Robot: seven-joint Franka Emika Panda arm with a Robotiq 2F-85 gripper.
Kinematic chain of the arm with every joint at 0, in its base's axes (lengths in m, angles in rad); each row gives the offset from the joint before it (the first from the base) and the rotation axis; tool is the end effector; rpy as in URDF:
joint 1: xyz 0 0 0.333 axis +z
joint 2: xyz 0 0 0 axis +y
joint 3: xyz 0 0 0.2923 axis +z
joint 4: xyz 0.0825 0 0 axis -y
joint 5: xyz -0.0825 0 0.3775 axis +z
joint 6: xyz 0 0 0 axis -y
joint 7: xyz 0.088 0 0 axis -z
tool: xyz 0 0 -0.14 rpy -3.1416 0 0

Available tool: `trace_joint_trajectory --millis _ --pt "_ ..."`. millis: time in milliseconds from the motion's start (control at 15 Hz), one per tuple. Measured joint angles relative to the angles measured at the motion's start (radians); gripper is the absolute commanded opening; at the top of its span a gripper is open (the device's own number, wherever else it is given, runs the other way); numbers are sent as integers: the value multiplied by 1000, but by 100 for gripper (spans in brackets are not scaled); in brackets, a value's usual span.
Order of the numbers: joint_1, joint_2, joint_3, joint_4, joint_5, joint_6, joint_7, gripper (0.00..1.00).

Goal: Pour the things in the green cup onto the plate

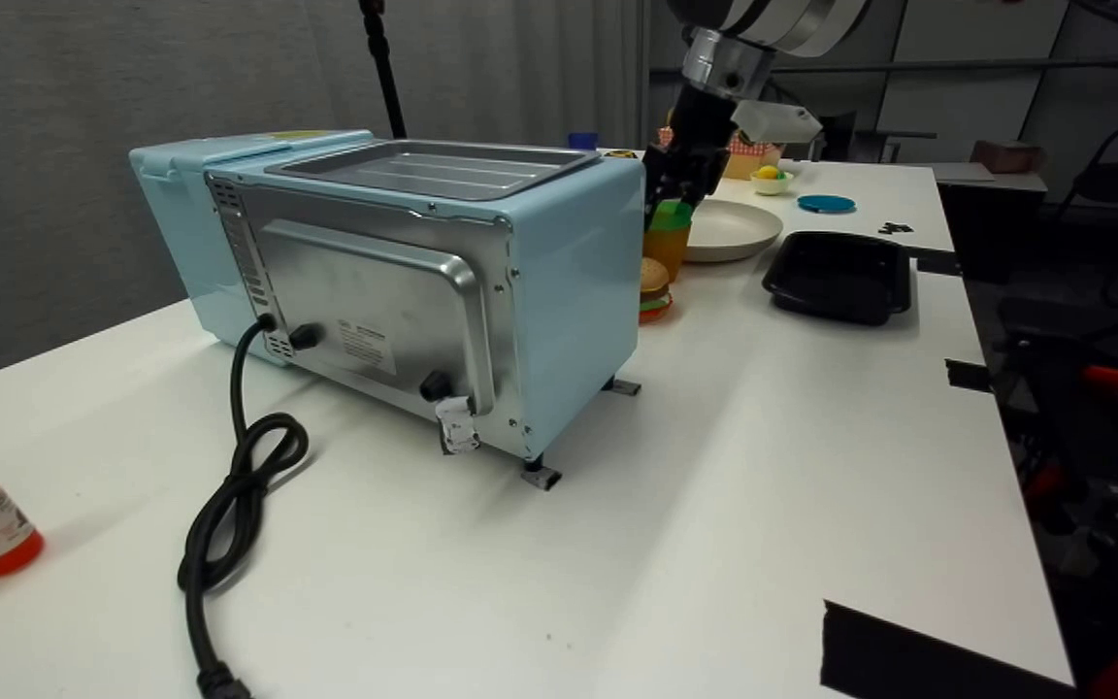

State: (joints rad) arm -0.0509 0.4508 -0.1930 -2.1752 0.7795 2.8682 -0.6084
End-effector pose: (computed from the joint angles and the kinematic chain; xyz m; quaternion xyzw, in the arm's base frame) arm 0.5431 -0.1733 0.1584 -0.9720 0.1629 -0.1626 0.0470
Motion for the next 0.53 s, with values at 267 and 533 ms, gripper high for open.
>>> trace_joint_trajectory --millis 267,533 --pt "-5 7 1 10 0 4 0 59" --pt "-7 7 1 11 0 4 2 59"
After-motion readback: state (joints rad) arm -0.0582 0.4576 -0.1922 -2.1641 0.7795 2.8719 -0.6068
